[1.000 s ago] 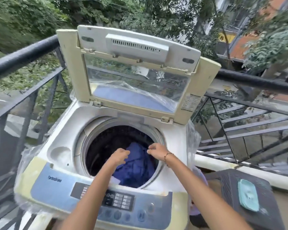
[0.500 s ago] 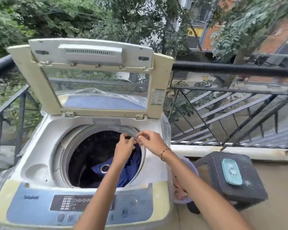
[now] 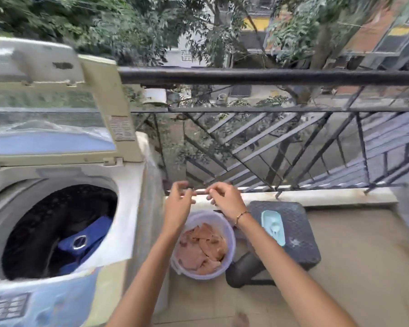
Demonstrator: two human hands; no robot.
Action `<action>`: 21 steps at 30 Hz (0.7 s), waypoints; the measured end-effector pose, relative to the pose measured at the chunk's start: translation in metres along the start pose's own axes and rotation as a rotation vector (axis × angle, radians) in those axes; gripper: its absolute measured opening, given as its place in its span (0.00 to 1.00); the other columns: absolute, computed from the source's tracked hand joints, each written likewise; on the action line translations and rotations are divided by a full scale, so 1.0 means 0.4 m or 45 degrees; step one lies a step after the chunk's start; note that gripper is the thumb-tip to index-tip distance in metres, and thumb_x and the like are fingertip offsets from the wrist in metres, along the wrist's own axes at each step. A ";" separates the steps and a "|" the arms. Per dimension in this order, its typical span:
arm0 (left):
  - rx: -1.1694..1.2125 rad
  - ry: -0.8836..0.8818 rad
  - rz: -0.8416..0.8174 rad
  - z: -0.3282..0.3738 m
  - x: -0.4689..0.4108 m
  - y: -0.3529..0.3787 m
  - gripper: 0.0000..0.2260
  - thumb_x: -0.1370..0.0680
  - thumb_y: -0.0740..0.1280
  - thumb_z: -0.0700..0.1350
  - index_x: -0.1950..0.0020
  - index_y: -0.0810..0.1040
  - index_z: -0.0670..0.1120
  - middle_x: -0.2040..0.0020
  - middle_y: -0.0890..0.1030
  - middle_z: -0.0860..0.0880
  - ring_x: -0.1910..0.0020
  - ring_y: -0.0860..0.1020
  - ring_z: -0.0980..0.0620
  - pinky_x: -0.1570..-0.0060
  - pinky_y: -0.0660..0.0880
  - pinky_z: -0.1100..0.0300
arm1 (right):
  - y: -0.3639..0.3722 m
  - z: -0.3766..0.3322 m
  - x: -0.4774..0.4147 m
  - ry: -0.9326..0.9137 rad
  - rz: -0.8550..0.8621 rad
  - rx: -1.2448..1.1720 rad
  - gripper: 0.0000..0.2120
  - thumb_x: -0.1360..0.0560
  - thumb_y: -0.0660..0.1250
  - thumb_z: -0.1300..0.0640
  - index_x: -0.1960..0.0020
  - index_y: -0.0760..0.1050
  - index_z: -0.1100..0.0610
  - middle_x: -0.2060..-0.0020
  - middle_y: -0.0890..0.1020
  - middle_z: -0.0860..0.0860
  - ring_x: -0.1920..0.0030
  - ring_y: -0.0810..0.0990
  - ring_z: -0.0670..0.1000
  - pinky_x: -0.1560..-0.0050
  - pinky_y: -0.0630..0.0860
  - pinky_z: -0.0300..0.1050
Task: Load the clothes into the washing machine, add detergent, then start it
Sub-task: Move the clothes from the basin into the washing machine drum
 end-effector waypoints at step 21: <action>-0.364 -0.766 -0.234 -0.652 -0.079 0.435 0.11 0.21 0.60 0.44 0.40 0.73 0.42 0.49 0.82 0.44 0.49 0.79 0.44 0.51 0.73 0.56 | 0.073 0.735 -0.208 0.628 -0.327 0.345 0.12 0.25 0.59 0.63 0.53 0.81 0.59 0.49 0.84 0.53 0.46 0.79 0.53 0.49 0.71 0.37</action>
Point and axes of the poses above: each hand's wrist, its own x-axis away from the middle knuckle, its own y-axis out of the palm, z = x × y, the point moved 9 cm from there along -x, towards the middle knuckle
